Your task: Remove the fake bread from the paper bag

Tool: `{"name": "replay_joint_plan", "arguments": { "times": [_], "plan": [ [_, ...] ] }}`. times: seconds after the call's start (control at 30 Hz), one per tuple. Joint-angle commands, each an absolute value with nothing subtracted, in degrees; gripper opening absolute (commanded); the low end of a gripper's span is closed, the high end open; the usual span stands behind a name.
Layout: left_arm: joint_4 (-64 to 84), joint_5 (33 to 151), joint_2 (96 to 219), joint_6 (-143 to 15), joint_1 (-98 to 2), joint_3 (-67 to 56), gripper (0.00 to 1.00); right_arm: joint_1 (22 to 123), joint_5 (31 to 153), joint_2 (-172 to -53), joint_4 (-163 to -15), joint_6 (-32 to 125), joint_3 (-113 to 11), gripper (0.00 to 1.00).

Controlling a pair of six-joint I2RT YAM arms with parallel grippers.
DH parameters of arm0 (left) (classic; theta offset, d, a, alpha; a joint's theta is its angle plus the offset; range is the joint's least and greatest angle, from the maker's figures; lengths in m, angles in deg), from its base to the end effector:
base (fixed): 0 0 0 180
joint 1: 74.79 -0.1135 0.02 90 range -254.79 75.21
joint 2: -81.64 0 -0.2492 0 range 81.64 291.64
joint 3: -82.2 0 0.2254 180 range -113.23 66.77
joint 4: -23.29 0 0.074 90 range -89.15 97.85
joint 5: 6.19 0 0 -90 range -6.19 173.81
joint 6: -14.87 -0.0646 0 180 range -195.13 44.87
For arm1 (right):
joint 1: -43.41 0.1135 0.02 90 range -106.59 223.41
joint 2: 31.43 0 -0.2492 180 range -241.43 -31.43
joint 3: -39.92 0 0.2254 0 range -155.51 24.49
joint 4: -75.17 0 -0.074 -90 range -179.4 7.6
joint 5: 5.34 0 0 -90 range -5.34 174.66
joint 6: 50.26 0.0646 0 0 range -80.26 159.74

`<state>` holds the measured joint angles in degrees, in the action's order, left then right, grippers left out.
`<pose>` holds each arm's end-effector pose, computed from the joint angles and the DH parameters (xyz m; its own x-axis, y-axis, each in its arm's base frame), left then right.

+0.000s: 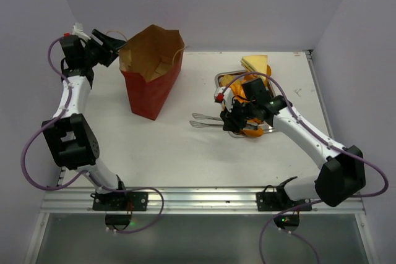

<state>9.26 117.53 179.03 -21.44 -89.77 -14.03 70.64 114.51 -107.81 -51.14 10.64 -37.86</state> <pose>0.3963 0.0689 0.3226 -0.3937 -0.7992 -0.4543 -0.0248 0.5032 -0.8638 0.2220 0.1504 0.2583 -0.2900 -0.6236 -0.7260 -0.9254 0.3761 0.0466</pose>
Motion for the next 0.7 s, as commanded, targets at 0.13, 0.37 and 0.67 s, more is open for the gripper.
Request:
{"name": "replay_joint_plan", "arguments": {
  "times": [0.13, 0.37, 0.67],
  "plan": [
    [-0.40, 115.37, 177.98, -34.59, -90.17, -20.77, 0.71, 75.84, 105.50, -112.90, -61.52, 16.18, -37.04, 0.43],
    [-4.97, 112.29, 175.25, -41.55, -90.08, -22.35, 0.89, 78.13, 100.22, -116.24, -70.06, 21.19, -33.96, 0.42],
    [-7.09, 106.06, 170.60, -46.03, -90.08, -22.88, 0.99, 80.24, 93.80, -119.93, -76.12, 28.40, -30.97, 0.45]
  ]
}}
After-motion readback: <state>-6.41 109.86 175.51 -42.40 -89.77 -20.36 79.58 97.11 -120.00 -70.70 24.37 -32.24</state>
